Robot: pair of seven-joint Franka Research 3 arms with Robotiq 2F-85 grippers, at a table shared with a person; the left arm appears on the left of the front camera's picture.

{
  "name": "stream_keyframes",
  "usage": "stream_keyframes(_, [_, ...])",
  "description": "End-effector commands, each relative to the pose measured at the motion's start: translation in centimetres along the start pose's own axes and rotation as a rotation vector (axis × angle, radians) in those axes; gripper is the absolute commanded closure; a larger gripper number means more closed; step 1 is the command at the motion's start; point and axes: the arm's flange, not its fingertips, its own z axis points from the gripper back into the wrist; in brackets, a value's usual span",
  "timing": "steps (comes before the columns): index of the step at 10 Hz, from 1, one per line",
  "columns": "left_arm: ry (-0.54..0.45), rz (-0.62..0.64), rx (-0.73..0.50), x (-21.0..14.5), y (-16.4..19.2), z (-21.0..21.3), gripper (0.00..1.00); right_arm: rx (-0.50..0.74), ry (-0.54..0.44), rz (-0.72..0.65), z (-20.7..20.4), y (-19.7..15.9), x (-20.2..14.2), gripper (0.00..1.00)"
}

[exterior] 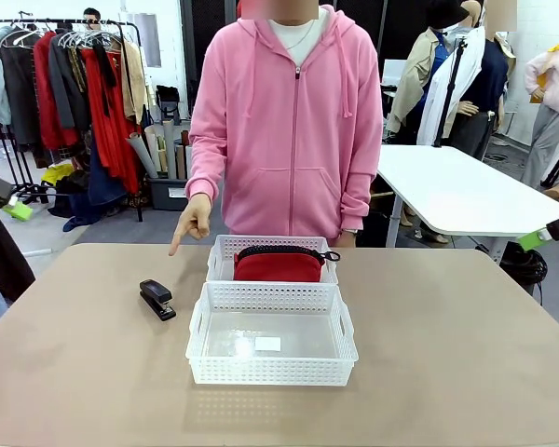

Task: Distribute items into two baskets.
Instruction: Pick up the Stapler that the person points to.

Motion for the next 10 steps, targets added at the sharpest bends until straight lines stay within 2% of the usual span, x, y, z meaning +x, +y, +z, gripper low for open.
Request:
stream_keyframes(1, [0.012, 0.070, 0.042, 2.3, -1.0, -1.4, 0.00, 0.009, -0.015, -0.001, 0.0, 0.0, 0.2, 0.00])
stream_keyframes(4, [0.095, 0.177, 0.154, 5.3, -2.8, -6.0, 0.00, 0.009, -0.015, -0.001, 0.0, 0.0, 0.2, 0.00])
stream_keyframes(6, [0.103, 0.293, 0.257, 7.4, -3.5, -9.3, 0.00, 0.009, -0.015, -0.001, 0.0, 0.0, 0.2, 0.00])
stream_keyframes(10, [0.191, 0.414, 0.391, 8.9, -5.6, -15.4, 0.00, 0.009, -0.015, -0.001, 0.0, 0.0, 0.2, 0.00])
